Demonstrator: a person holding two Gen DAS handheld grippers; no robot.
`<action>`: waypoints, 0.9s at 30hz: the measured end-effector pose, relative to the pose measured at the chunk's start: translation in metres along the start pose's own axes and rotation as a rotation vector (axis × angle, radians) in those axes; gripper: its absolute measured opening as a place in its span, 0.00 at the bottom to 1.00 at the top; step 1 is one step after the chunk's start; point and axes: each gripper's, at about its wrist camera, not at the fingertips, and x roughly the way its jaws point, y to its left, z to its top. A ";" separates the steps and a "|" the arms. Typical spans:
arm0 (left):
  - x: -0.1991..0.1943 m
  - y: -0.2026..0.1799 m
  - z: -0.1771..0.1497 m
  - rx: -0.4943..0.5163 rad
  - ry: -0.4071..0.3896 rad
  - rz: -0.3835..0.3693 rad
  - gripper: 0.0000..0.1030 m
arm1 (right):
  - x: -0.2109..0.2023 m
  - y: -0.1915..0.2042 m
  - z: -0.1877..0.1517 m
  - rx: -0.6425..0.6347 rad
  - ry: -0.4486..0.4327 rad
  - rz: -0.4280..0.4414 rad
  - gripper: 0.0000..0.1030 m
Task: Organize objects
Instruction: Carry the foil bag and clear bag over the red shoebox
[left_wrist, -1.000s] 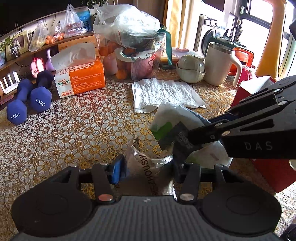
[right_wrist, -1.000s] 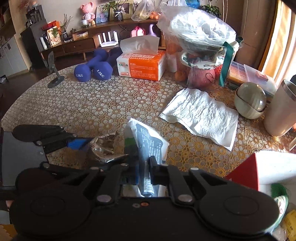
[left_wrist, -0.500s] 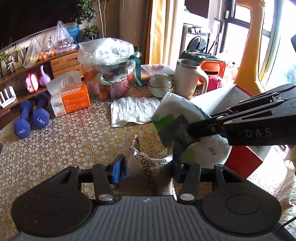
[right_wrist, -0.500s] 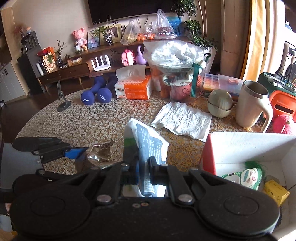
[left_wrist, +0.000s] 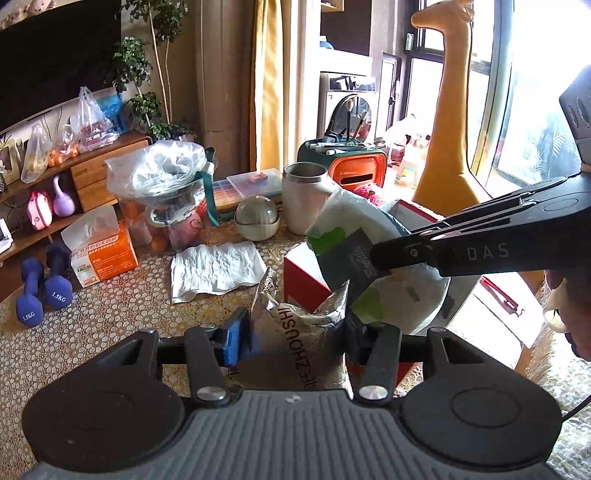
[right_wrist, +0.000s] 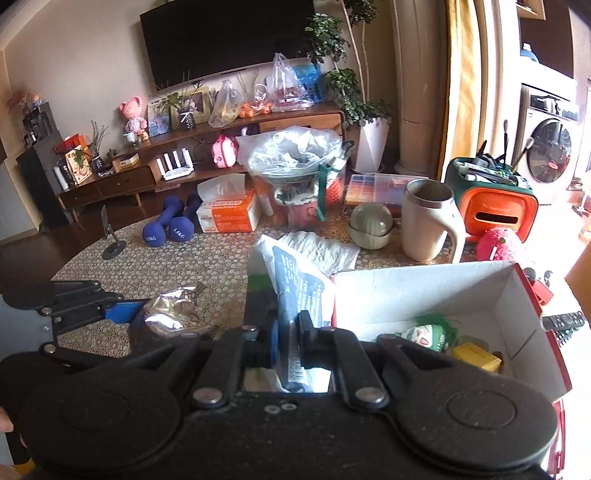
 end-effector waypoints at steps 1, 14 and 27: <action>0.000 -0.006 0.003 0.006 -0.004 -0.006 0.49 | -0.004 -0.007 -0.001 0.010 -0.004 -0.009 0.09; 0.044 -0.082 0.033 0.079 0.013 -0.072 0.49 | -0.031 -0.104 -0.015 0.139 -0.039 -0.148 0.09; 0.113 -0.127 0.045 0.130 0.085 -0.091 0.49 | -0.008 -0.186 -0.027 0.231 -0.015 -0.216 0.09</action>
